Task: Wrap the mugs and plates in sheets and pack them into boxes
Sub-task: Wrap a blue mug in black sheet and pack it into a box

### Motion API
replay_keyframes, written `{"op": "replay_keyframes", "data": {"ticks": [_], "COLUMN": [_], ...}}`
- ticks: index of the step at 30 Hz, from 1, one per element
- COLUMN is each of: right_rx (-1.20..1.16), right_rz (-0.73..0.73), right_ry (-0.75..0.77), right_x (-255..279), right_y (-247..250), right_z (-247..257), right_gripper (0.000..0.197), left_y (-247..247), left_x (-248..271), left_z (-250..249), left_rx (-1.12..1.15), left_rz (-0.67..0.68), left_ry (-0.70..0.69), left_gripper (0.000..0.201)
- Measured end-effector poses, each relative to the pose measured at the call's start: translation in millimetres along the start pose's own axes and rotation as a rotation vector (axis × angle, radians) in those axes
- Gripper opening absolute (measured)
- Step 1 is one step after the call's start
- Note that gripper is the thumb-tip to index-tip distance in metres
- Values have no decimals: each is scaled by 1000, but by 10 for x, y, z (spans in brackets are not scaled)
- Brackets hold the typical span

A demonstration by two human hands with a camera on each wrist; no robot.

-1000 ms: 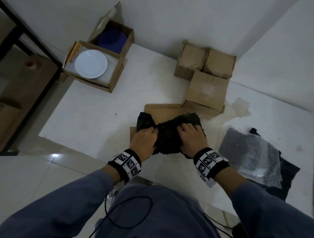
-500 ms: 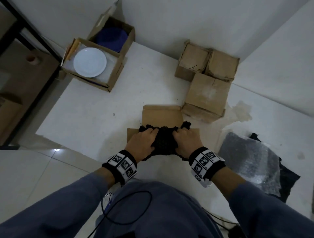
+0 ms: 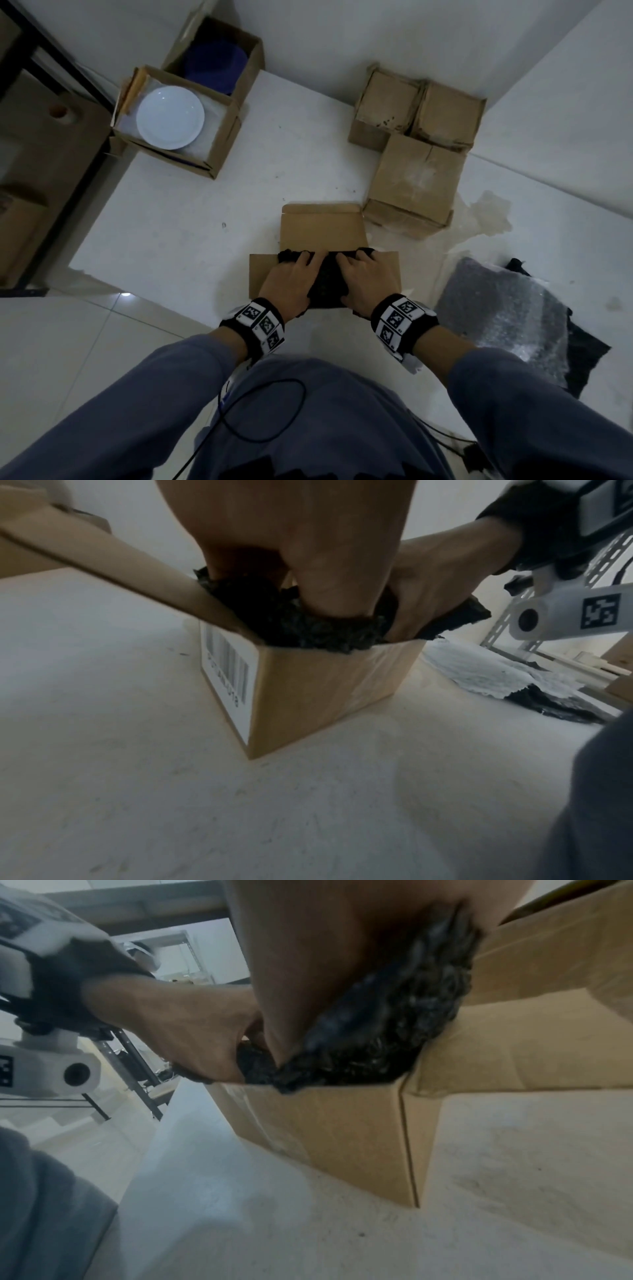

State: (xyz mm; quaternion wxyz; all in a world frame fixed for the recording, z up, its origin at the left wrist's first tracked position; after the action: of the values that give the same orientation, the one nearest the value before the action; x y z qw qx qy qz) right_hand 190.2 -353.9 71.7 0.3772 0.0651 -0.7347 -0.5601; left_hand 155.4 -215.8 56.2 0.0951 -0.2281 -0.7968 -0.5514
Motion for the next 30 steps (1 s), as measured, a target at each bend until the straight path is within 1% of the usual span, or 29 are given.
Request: {"op": "replay_keyframes", "data": {"ticks": [3,5,7,8,10,12,13,15,18,20,22,24,26,30], "right_rx": [-32,-26,3,17,32,31,14,-92,-264,-299,-294,-292,-296,-313], "right_rz": [-27,-13,21,25,4,-3,-9,-24,21,35,10,-2,30,135], "right_ry": [-15,-7,-2,2,8,-8,-13,8,19,0,-15,-31,-52,-67], "right_x": [-9,-18,-31,-35,-25,15,34,39,-18,-29,-35,-48,-71,-112], "right_y": [-44,-33,2,34,104,165,180,139,4,-40,-52,-41,-18,-2], "right_z": [-16,-17,-24,-25,-43,-78,-81,-50,29,49,43,25,7,15], "right_gripper": [63,63,60,54,39,30,31,45,78,90,87,74,63,65], "left_y": [-33,-45,-55,-61,-21,35,57,37,-56,-104,-140,-159,-159,-173], "left_x": [-2,-9,-21,-17,49,149,191,199,99,60,59,52,29,-26], "left_z": [-83,-108,-72,-34,26,66,62,51,66,66,73,92,105,123], "left_rx": [-70,-95,-53,14,186,281,295,301,315,322,320,324,312,287], "left_rz": [3,20,22,21,1,-70,-107,-136,-125,-110,-105,-100,-91,-72], "left_ry": [18,31,38,35,36,12,-27,-103,-124,-104,-90,-67,-33,29], "left_gripper": [97,102,105,105,97,78,69,63,68,71,71,69,70,75]}}
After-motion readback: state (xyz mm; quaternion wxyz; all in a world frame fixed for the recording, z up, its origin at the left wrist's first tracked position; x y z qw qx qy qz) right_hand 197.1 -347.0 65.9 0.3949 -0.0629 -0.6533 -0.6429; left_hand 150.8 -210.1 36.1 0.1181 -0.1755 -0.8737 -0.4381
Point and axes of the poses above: each hand's wrist, its own x-axis away from the middle knuckle, its own y-axis out of the back of the hand, z = x × y, the point moved 4 cm from there along -x, towards the middle knuckle, and after that the axes turned 8 degrees about x, right-handed, at the moved point
